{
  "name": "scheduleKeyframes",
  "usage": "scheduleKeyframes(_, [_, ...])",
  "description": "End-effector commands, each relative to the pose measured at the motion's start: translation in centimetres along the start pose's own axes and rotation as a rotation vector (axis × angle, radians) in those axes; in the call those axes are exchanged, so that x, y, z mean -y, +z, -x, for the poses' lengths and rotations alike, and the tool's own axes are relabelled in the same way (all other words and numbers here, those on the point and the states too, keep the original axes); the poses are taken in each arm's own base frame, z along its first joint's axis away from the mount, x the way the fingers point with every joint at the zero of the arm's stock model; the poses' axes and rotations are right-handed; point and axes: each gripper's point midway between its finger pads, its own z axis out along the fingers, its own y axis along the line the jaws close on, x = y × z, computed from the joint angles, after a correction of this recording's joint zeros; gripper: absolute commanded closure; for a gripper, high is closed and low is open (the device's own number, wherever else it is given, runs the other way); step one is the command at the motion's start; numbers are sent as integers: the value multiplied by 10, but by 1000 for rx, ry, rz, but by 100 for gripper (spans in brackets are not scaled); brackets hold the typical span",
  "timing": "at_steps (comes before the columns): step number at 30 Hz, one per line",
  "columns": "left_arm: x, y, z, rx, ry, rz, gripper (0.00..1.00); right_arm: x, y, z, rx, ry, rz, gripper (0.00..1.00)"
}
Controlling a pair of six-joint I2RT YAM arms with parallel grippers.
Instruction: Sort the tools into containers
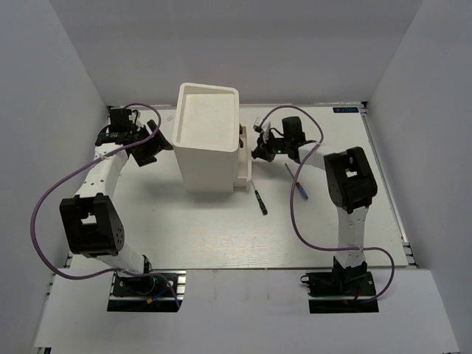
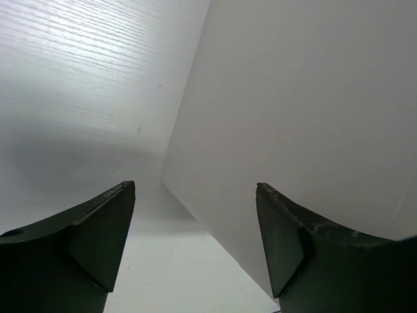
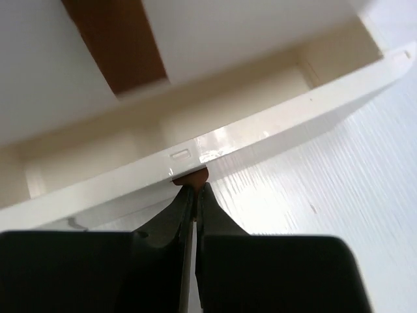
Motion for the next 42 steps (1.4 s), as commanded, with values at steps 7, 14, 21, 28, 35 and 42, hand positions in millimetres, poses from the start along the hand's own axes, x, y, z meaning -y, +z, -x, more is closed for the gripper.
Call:
scheduleKeyframes(7, [4, -37, 23, 132, -2, 21, 15, 21, -51, -5, 3, 82, -39, 65])
scheduleKeyframes(14, [79, -111, 41, 341, 367, -257, 100, 6, -65, 34, 4, 258, 67, 9])
scheduleKeyframes(21, [173, -139, -12, 215, 639, -587, 74, 25, -125, -4, -228, 340, -276, 100])
scheduleKeyframes(28, [233, -93, -119, -82, 807, -594, 49, -4, -182, -67, -620, 438, -401, 57])
scheduleKeyframes(35, [256, -43, -193, -161, 874, -453, 31, -41, -189, -110, -771, 487, -347, 39])
scheduleKeyframes(42, [243, -17, -230, -155, 854, -375, 28, -56, -184, -136, -835, 463, -343, 38])
